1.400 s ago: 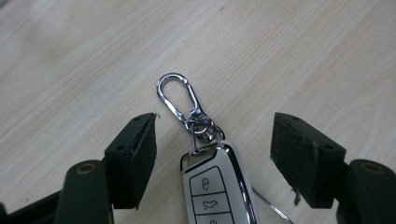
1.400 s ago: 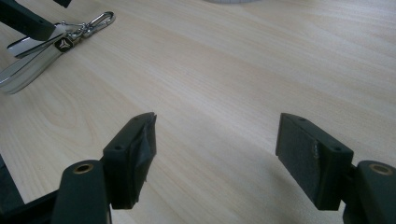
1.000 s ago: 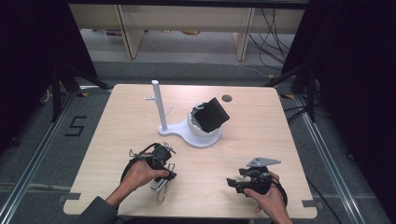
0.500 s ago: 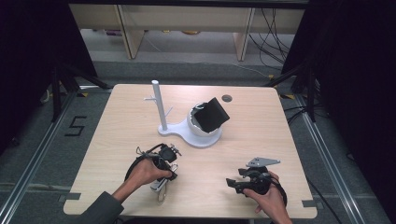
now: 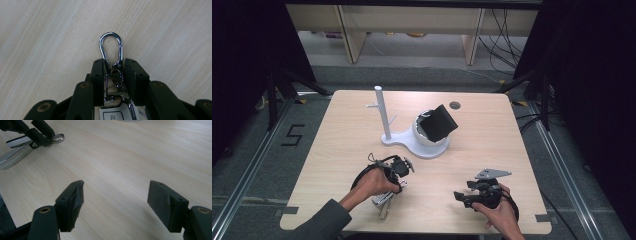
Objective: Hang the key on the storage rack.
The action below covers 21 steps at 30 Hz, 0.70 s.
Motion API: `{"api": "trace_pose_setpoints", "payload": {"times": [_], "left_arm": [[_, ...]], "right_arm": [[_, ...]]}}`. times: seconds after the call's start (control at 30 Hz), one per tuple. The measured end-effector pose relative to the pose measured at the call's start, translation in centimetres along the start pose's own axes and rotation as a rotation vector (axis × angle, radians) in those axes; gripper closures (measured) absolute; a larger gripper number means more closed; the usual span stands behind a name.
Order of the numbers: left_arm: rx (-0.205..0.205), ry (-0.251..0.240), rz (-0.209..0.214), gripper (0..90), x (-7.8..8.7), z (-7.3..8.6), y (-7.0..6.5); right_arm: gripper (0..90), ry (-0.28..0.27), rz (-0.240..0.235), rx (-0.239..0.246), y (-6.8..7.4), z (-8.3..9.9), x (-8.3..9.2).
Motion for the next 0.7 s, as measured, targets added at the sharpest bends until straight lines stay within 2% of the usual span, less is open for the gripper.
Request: {"api": "trace_pose_setpoints", "payload": {"times": [0.1,0.23,0.27,0.3,0.33,0.37,0.4,0.43,0.47,0.57,0.6,0.7], "left_arm": [[-0.008,0.017,-0.001,69.9,0.02,-0.19,0.03],[0.005,0.031,0.006,70.1,-0.02,-0.36,0.06],[0.001,0.034,0.006,70.6,-0.01,-0.41,0.04],[-0.004,0.034,0.006,70.6,-0.03,-0.44,-0.03],[-0.026,0.038,-0.004,72.6,0.0,-0.55,-0.19],[-0.026,0.038,-0.004,73.1,0.0,-0.55,-0.19],[-0.071,0.035,-0.021,73.5,0.04,-0.57,-0.53],[-0.071,0.035,-0.021,74.0,0.04,-0.57,-0.53],[-0.099,0.039,-0.019,74.2,0.08,-0.59,-0.52],[-0.107,0.038,-0.019,74.5,0.07,-0.57,-0.59],[-0.124,0.043,-0.023,75.1,0.09,-0.59,-0.59],[-0.132,0.047,-0.026,75.2,0.1,-0.62,-0.76]], "right_arm": [[30.1,0.001,0.003,0.014,-0.1,0.02,0.02],[30.1,0.001,0.003,0.017,-0.1,0.01,0.0],[30.1,-0.001,-0.001,-0.004,0.1,0.09,-0.07],[30.1,-0.001,-0.001,-0.004,0.1,0.09,-0.07],[30.1,-0.007,-0.021,0.016,-0.11,0.03,-0.25],[30.1,-0.007,-0.021,0.016,-0.11,0.03,-0.25],[30.2,0.007,-0.008,0.01,0.02,0.07,-0.18],[30.2,0.007,-0.008,0.01,0.02,0.07,-0.18],[30.4,0.012,-0.004,0.01,-0.01,0.07,-0.13],[30.4,0.001,0.001,0.011,-0.05,0.06,-0.19],[30.4,0.018,-0.007,-0.019,0.2,0.15,-0.14],[30.4,0.009,-0.003,0.009,-0.04,0.06,-0.21]]}}
Point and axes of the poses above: each handheld gripper's, and its own axes: x roughly backward along the jaws, z roughly out of its underside, y roughly to its left, the point moved 1 cm from there along -x, roughly forward along the jaws, and after that the axes turned 6 degrees about -z, right-handed, at the moved point
